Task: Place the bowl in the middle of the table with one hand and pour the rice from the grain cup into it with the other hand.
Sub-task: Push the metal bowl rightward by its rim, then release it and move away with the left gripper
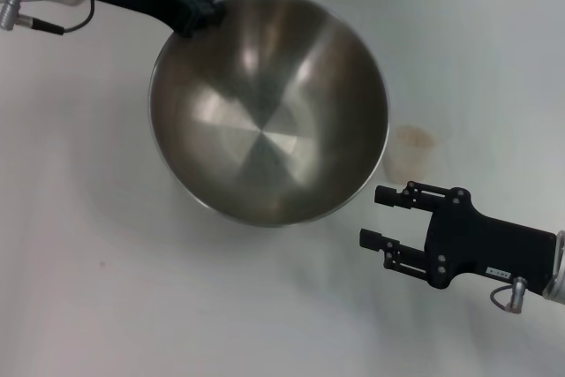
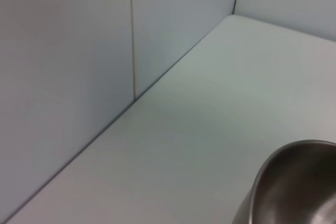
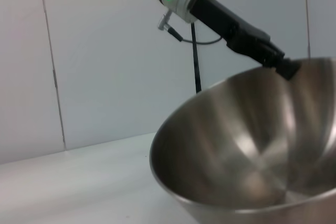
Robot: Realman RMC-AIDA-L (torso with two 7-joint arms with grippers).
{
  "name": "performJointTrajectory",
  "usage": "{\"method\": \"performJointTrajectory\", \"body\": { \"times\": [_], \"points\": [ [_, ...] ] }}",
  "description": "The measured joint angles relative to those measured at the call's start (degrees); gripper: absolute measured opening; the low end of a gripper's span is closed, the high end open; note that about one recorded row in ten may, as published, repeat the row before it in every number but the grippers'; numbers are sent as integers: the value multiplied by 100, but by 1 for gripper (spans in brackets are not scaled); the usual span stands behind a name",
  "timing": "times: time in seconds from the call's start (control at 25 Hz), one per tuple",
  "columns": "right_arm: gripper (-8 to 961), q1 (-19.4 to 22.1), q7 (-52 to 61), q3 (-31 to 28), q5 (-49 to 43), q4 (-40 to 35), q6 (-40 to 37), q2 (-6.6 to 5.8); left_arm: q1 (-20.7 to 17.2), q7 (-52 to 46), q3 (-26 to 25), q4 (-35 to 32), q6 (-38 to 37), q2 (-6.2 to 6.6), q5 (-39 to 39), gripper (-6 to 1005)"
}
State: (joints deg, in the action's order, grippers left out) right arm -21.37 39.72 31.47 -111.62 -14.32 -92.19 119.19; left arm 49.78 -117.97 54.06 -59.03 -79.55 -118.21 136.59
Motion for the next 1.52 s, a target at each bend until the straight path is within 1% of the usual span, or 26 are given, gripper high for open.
{"method": "performJointTrajectory", "body": {
  "times": [0.12,0.16,0.2,0.4,0.64,0.92,1.32,1.4,1.52],
  "points": [
    [594,1,0,0,0,0,0,6,15,86,-15,243,171,3,39,41],
    [594,2,0,0,0,0,0,7,24,141,-16,416,303,7,45,41],
    [594,2,0,0,0,0,0,7,24,141,-16,416,303,7,45,41],
    [593,0,0,13,0,9,0,8,45,302,10,837,633,12,46,41],
    [592,-6,0,26,0,9,0,8,51,335,16,983,715,11,49,41],
    [589,-6,0,35,0,9,0,8,51,363,26,991,718,9,51,40],
    [586,17,0,46,0,11,0,8,39,382,35,1049,909,-6,51,128],
    [586,19,0,45,0,15,-1,8,18,357,35,1053,1020,-16,51,238],
    [585,19,0,42,0,19,0,8,-17,348,18,1052,1123,-20,27,337]
  ]
}}
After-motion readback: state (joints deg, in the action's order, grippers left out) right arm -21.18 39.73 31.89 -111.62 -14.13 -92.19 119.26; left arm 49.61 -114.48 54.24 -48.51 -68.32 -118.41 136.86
